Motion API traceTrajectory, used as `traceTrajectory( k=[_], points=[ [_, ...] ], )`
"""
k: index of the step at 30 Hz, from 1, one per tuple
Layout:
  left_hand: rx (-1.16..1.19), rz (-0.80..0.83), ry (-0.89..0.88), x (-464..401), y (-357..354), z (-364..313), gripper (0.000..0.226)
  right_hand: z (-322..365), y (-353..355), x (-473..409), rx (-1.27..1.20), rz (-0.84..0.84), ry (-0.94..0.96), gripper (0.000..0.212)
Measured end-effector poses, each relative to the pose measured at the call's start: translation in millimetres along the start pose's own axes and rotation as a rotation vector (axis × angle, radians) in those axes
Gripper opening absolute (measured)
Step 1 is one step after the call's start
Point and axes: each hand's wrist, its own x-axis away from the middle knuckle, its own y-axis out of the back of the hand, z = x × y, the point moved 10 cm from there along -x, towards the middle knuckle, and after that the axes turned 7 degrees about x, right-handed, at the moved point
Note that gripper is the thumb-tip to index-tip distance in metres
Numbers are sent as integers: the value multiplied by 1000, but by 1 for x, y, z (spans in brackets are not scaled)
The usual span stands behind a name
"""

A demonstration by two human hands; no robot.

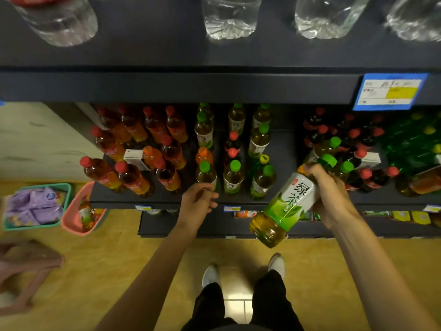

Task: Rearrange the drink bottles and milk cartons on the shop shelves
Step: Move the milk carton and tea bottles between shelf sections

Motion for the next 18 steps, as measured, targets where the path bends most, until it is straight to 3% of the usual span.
traceTrajectory(
  k=[11, 18],
  points=[
    [12, -31, -24, -30, 23, -26, 16, 9, -21, -2, 34, 10, 17, 29],
    [-67, -36, -102, -61, 16, -62, 14, 21, -38, -5, -13, 14, 32, 17]
  ],
)
